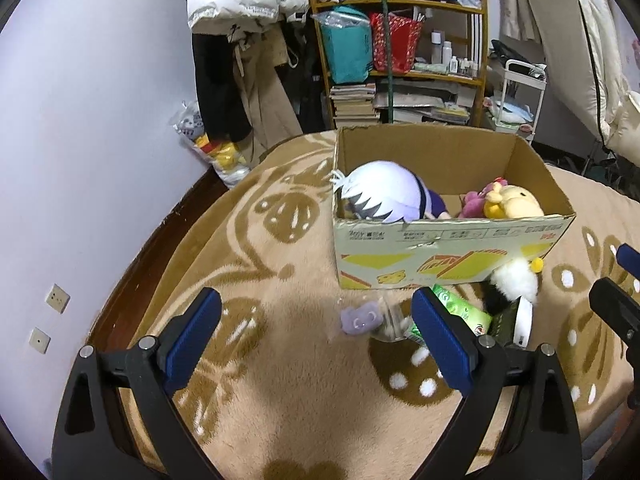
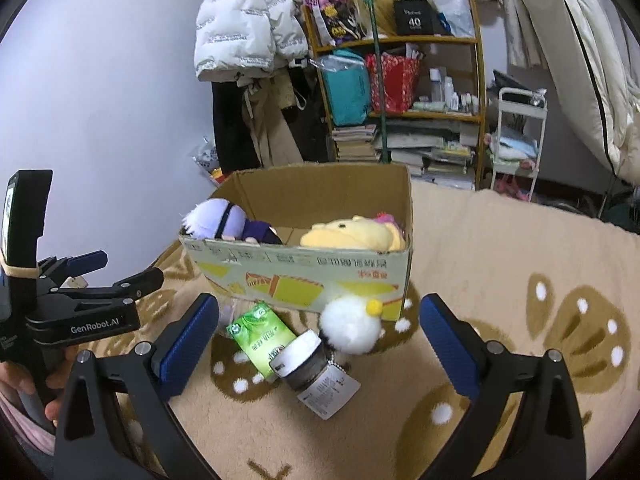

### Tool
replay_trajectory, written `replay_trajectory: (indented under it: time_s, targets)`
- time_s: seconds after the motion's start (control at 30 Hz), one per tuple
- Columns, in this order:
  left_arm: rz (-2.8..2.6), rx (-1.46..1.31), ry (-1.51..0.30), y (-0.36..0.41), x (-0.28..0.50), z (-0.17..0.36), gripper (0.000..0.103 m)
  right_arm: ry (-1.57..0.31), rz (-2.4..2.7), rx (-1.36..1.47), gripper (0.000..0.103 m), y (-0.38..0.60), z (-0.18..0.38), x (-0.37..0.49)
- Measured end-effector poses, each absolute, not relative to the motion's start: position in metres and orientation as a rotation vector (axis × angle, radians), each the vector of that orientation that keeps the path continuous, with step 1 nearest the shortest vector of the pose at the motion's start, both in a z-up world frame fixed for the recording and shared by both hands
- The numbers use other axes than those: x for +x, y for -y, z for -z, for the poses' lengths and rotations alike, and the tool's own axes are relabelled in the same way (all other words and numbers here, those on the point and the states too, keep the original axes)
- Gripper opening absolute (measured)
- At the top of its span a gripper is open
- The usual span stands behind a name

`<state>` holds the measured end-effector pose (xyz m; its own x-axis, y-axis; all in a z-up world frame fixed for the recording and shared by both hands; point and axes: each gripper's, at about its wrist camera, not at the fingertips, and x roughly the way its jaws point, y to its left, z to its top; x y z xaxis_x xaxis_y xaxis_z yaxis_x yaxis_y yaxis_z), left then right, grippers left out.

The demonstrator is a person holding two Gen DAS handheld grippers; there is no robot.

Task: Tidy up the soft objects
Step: 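Move both grippers down to the items on the rug beside the box, then reach the left gripper to the bagged purple plush while the right reaches the black tissue pack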

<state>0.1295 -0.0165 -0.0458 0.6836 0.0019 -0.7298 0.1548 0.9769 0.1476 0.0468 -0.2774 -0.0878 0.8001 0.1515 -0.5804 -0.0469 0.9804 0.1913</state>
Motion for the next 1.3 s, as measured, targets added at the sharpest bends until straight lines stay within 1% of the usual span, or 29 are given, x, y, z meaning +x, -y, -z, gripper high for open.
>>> replay_trajectory:
  time_s: [0.17,0.33,0.8,1.3]
  targets:
    - [0.085,0.192,-0.865,0.015,0.140,0.057,0.095,-0.675,-0.095,0.193,0.103,0.279,0.100,0.054]
    - [0.089,0.172,-0.925,0.013,0.152,0.072,0.095,-0.714,-0.059,0.156,0.103,0.276,0.112,0.063]
    - [0.094,0.147,-1.060,0.014,0.177,0.110,0.095,-0.818,-0.122,0.182,0.103,0.263,0.141,0.085]
    - [0.109,0.124,-1.122,0.017,0.196,0.135,0.095,-0.879,-0.113,0.164,0.103,0.255,0.159,0.100]
